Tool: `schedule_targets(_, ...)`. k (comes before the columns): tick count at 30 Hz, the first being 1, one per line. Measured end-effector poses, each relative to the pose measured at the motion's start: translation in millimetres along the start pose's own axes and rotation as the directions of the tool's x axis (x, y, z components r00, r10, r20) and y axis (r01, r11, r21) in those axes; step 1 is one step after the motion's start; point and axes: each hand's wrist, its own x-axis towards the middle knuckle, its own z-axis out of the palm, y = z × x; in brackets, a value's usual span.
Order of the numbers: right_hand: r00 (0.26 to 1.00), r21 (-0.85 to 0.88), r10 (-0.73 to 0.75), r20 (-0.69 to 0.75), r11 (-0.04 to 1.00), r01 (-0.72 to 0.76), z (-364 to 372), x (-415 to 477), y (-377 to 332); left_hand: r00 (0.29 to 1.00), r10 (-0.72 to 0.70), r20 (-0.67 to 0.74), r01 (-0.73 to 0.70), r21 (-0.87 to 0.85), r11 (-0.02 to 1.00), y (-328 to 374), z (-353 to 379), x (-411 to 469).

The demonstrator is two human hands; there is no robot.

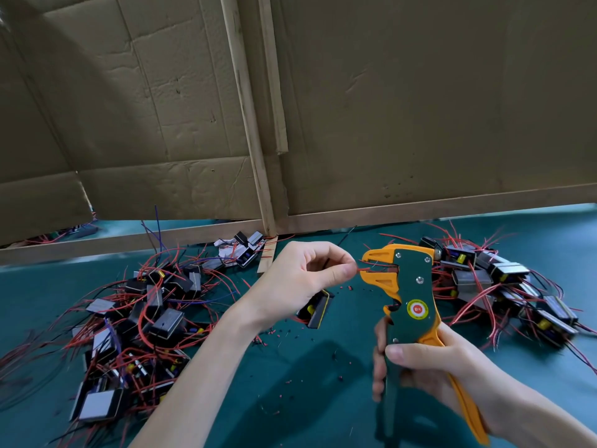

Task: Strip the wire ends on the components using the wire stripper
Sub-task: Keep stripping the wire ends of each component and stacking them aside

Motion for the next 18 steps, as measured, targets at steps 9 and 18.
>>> schedule_targets(9,1.000,-0.114,0.026,0.015,0.993,-0.024,-2.7,-2.6,-0.7,0.999,-0.038,0.032,0.037,0.043,0.998,4.7,-4.0,-2.6)
schedule_targets(18,0.977,-0.231,-0.052,-0.208,0.973,0.003,10.2,-5.6,6.6,0.995,-0.088,0.047,0.082,0.115,0.990,7.2,-7.1,-3.8)
